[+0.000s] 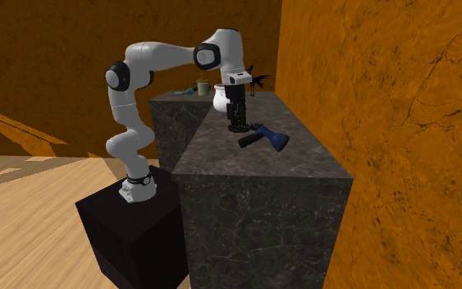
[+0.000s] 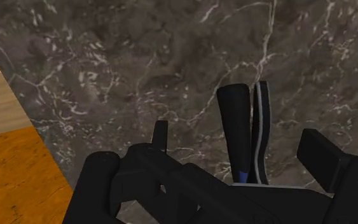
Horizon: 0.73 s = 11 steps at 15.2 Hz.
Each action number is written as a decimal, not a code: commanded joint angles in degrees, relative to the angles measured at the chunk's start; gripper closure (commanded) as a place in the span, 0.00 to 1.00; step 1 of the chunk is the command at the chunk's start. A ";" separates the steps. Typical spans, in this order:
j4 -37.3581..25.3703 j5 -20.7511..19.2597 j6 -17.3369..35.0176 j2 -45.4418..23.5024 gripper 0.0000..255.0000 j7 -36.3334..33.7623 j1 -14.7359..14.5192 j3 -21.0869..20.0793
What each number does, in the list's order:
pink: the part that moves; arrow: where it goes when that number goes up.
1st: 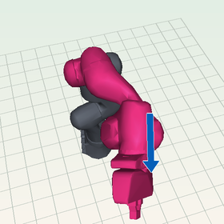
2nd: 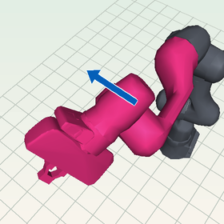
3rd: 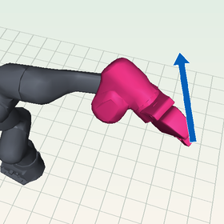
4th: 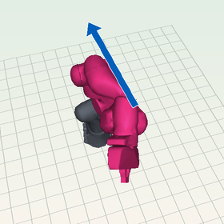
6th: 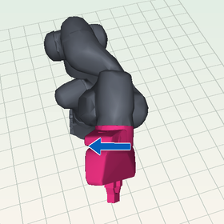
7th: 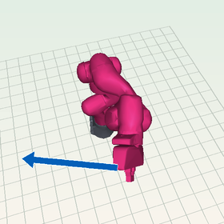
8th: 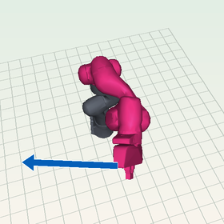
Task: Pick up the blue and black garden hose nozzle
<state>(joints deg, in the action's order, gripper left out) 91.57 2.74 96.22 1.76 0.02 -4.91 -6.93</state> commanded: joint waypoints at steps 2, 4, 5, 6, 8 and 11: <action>-10.03 -1.93 -2.22 -7.29 0.00 -1.55 -1.35 -1.35; -18.04 -3.43 -4.56 -12.72 0.00 -2.26 -2.41 -2.00; -22.60 -4.26 -6.02 -15.71 0.00 -2.57 -3.08 -2.27; -27.71 -5.15 -7.77 -18.98 0.00 -2.85 -3.86 -2.49; -26.46 -5.07 -6.81 -18.66 0.00 -2.82 -3.90 -2.38; -22.06 -4.83 -3.76 -17.29 0.00 -2.74 -3.63 -2.35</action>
<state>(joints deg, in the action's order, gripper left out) 68.18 -2.14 91.52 -15.97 -2.71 -8.59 -9.27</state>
